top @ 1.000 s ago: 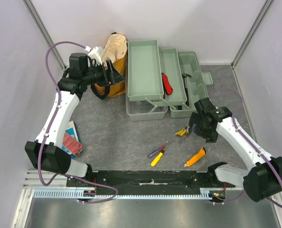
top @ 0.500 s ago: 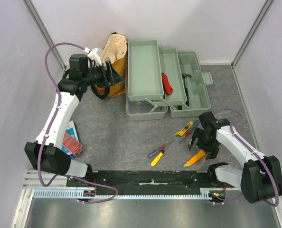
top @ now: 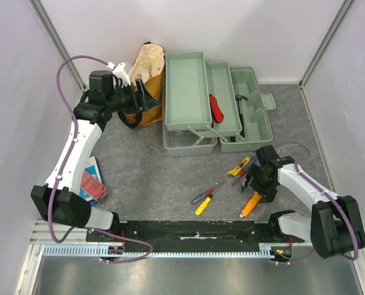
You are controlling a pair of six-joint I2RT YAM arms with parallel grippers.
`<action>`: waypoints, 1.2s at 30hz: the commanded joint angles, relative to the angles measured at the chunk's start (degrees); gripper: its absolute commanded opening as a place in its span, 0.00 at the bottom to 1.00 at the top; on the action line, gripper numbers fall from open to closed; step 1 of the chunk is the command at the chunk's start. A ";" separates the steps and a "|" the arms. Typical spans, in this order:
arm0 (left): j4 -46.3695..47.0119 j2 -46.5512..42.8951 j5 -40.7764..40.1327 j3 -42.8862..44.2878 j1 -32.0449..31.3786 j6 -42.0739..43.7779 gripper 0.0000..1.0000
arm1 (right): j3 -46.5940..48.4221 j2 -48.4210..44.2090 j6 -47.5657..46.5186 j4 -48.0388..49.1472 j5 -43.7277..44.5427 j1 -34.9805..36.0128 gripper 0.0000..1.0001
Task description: Pack the tool kit
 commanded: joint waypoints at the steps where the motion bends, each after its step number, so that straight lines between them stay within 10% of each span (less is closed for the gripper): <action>1: -0.49 -3.01 -1.69 2.05 -0.11 1.74 0.77 | -0.08 0.70 0.62 4.85 0.50 -0.14 0.80; 12: -0.94 -3.45 -2.39 2.05 -0.11 2.53 0.77 | -0.52 7.64 -0.53 5.73 1.02 1.00 0.51; 20: -1.11 -3.54 -2.83 2.04 -0.11 2.53 0.77 | 2.19 7.91 -1.05 5.56 5.66 2.32 0.11; 36: 1.17 -0.28 -1.51 6.18 -0.20 0.33 0.77 | 42.34 6.32 -12.74 -4.29 28.18 2.14 0.07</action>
